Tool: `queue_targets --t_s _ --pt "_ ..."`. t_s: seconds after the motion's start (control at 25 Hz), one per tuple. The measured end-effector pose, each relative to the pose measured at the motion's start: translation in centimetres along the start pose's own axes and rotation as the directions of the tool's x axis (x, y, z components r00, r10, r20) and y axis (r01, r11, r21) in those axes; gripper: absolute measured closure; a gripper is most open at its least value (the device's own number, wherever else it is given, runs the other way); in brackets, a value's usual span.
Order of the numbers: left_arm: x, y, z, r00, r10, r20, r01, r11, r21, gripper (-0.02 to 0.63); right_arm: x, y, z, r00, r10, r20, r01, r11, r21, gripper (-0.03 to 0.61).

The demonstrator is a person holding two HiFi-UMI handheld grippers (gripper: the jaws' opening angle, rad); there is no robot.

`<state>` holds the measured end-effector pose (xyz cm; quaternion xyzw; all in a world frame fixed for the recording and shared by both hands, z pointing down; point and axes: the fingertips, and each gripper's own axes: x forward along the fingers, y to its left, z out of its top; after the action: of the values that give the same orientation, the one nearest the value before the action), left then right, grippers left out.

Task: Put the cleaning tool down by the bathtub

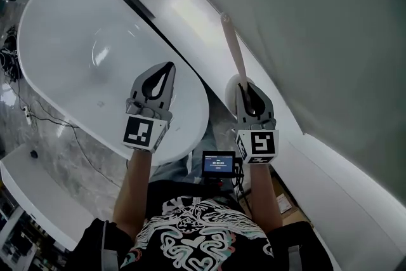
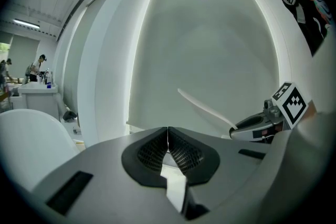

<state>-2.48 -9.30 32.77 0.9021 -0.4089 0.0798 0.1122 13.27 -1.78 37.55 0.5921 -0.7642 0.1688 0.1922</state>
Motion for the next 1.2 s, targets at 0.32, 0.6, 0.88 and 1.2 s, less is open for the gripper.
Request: queue_targets --t_s 0.32,0.6,0.88,1.2 --pt "1.6 1.7 -3.2 0.998 -0.006 -0.061 0.004 1.000 -0.021 0.596 3.6 0.0 -2.5 0.999 0.040 -0.032 -0.040 0.999 0.015 0.505" --pt "4.4 3.0 -6.5 1.000 0.012 -0.028 -0.013 0.999 -0.042 0.597 7.3 -0.7 -6.3 0.997 0.045 -0.060 -0.044 0.999 0.023 0.505" --pt "5.1 4.2 -12.6 0.994 0.047 -0.098 -0.053 0.997 -0.055 0.596 10.3 -1.3 -10.1 0.995 0.061 -0.083 -0.061 0.998 0.010 0.505" --pt "5.7 4.4 -16.3 0.992 0.048 -0.118 -0.056 0.996 -0.070 0.596 12.4 -1.9 -12.5 0.995 0.042 -0.096 -0.042 0.999 0.002 0.505"
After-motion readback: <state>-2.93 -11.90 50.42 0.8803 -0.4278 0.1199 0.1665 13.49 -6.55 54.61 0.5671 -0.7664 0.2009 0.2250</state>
